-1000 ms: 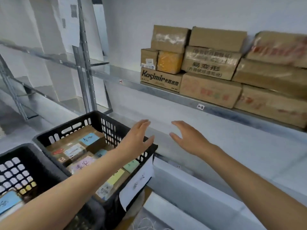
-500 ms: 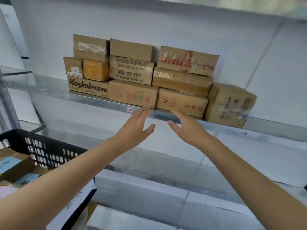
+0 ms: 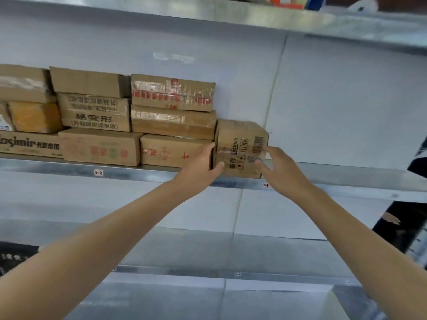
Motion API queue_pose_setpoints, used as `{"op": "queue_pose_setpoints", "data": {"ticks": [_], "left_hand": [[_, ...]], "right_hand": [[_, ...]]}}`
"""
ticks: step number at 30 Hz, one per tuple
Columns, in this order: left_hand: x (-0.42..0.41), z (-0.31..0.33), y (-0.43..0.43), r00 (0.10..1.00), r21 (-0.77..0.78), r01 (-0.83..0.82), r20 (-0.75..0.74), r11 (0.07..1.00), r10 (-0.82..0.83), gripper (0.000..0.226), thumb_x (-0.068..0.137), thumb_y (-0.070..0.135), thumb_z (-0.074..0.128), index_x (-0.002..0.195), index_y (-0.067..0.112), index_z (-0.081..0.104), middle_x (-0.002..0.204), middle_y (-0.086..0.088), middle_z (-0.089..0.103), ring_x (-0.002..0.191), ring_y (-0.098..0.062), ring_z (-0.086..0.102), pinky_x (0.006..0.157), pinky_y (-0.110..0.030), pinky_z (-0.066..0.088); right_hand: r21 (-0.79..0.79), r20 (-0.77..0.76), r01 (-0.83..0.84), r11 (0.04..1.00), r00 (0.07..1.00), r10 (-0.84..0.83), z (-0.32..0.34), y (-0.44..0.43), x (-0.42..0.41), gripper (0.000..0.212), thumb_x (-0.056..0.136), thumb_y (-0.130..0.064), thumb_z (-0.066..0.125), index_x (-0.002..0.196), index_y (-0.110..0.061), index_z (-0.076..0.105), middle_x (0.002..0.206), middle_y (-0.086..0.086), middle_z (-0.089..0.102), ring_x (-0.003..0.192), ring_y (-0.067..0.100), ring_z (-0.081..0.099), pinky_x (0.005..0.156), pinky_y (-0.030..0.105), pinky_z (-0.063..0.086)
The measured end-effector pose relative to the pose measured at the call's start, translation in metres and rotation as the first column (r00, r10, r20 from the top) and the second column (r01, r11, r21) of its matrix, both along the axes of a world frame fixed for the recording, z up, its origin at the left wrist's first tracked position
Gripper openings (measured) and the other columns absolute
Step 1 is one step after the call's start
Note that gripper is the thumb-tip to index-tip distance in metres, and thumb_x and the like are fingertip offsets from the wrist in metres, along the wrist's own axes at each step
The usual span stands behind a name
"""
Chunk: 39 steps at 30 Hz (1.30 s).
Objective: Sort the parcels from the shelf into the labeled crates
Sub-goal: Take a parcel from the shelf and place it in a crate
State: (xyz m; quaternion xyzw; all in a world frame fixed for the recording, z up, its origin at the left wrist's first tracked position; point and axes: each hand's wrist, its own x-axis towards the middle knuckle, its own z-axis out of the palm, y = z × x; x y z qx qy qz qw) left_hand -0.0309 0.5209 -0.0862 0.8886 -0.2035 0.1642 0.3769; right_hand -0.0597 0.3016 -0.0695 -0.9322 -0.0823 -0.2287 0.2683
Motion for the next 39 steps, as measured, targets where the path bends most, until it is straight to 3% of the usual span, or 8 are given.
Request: {"op": "queue_pose_setpoints", "data": {"ticks": [5,8,13,20,27,31,34,39], "left_hand": [[0.018,0.001,-0.025,0.997,0.037,-0.072,-0.01,0.997,0.072,0.067,0.097,0.041,0.054,0.153,0.02,0.023,0.141,0.003,0.051,0.121,-0.018,0.054,0.098,-0.034,0.046],[0.026,0.0,-0.037,0.994,-0.021,-0.101,-0.041,0.995,0.1,0.071,0.094,0.045,0.054,0.152,0.021,0.021,0.138,0.003,0.055,0.117,-0.019,0.059,0.098,-0.044,0.051],[0.034,0.007,-0.057,0.987,-0.261,-0.126,-0.134,0.957,0.094,0.039,0.099,0.03,0.055,0.135,0.019,0.048,0.122,0.007,0.06,0.113,-0.012,0.055,0.09,-0.026,0.041],[0.036,-0.002,-0.069,0.983,-0.399,-0.132,-0.172,0.907,0.067,0.05,0.096,0.028,0.056,0.144,0.033,0.041,0.125,0.012,0.062,0.117,-0.011,0.055,0.096,-0.031,0.042],[0.013,0.0,-0.08,0.991,-0.56,-0.033,-0.127,0.828,-0.046,0.051,0.097,0.015,0.055,0.144,0.031,0.045,0.126,0.012,0.065,0.118,-0.005,0.059,0.098,-0.024,0.046],[-0.011,0.009,-0.083,0.998,-0.664,0.005,-0.038,0.747,-0.04,0.036,0.099,0.006,0.05,0.128,0.026,0.056,0.106,0.018,0.069,0.093,0.009,0.065,0.074,-0.008,0.049],[-0.029,0.011,-0.077,1.0,-0.718,-0.019,-0.004,0.696,0.023,0.025,0.102,0.011,0.042,0.106,0.024,0.064,0.096,0.011,0.071,0.093,-0.005,0.064,0.073,-0.019,0.051],[-0.054,0.013,-0.058,1.0,-0.71,0.005,0.015,0.704,0.008,0.022,0.104,0.019,0.043,0.087,0.018,0.057,0.099,-0.013,0.067,0.093,-0.022,0.057,0.095,-0.055,0.048]], "right_hand": [[0.041,0.017,0.011,0.999,1.0,-0.012,0.0,-0.026,0.026,0.057,0.105,-0.035,0.043,0.154,-0.012,0.026,0.157,0.006,0.03,0.139,0.021,0.038,0.101,0.023,0.029],[0.155,-0.04,-0.056,0.986,0.997,0.063,-0.003,-0.031,0.045,0.055,0.105,-0.039,0.042,0.153,-0.018,0.029,0.154,0.003,0.038,0.14,0.02,0.039,0.104,0.025,0.03],[0.342,-0.116,-0.128,0.931,0.977,0.177,-0.009,-0.029,0.068,0.044,0.105,-0.038,0.042,0.147,-0.024,0.039,0.142,-0.004,0.054,0.124,0.013,0.052,0.095,0.024,0.036],[0.43,-0.088,-0.196,0.881,0.962,0.257,-0.031,-0.038,0.072,0.051,0.104,-0.037,0.045,0.152,-0.03,0.029,0.131,-0.015,0.055,0.11,0.001,0.051,0.096,0.023,0.041],[0.493,0.015,-0.236,0.837,0.965,0.263,-0.031,-0.058,0.05,0.048,0.103,-0.044,0.042,0.15,-0.035,0.034,0.129,-0.018,0.057,0.116,0.004,0.055,0.101,0.026,0.044],[0.506,0.104,-0.27,0.82,0.962,0.252,-0.025,-0.064,0.03,0.046,0.101,-0.053,0.033,0.143,-0.034,0.041,0.123,-0.022,0.06,0.105,-0.012,0.058,0.085,0.007,0.045],[0.521,0.176,-0.275,0.808,0.961,0.214,-0.023,-0.063,0.016,0.047,0.097,-0.057,0.025,0.128,-0.03,0.047,0.107,-0.026,0.061,0.098,-0.014,0.059,0.081,0.011,0.05],[0.6,0.216,-0.317,0.735,0.948,0.232,-0.021,-0.047,0.005,0.053,0.092,-0.062,0.021,0.11,-0.021,0.048,0.103,-0.015,0.066,0.097,0.0,0.064,0.077,0.018,0.051]]}}
